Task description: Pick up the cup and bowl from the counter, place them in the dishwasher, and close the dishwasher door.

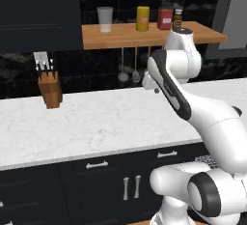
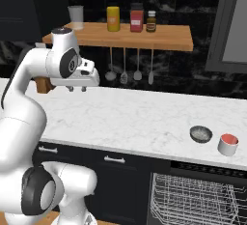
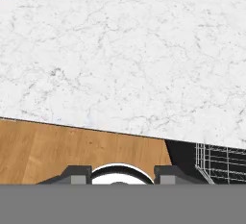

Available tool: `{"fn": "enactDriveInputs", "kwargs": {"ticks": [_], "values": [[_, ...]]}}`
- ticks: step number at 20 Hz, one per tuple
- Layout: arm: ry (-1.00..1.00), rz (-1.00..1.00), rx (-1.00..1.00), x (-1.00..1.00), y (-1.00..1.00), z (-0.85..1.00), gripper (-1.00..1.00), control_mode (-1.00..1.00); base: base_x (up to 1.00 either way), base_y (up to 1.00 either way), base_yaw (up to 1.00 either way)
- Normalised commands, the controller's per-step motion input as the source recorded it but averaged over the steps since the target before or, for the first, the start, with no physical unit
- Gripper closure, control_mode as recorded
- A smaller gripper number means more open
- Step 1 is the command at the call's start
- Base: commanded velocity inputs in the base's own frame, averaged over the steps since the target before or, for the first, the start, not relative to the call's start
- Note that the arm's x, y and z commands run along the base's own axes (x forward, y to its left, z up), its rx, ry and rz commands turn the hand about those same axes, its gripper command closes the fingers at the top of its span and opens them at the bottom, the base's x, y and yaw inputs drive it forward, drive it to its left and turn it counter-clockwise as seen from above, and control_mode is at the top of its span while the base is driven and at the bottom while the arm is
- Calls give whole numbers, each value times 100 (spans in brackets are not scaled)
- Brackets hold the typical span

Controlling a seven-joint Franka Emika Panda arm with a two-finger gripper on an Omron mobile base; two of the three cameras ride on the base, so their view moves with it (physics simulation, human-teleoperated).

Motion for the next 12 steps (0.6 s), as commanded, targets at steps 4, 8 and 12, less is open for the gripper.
{"fn": "enactDriveInputs", "kwargs": {"ticks": [4,8,12], "values": [[1,-2,6,0,-47,-7,-100,-100,0,0,0],[7,-12,0,1,-93,-48,-100,-100,0,0,0],[0,-3,-13,13,-70,-56,-100,-100,0,0,0]]}}
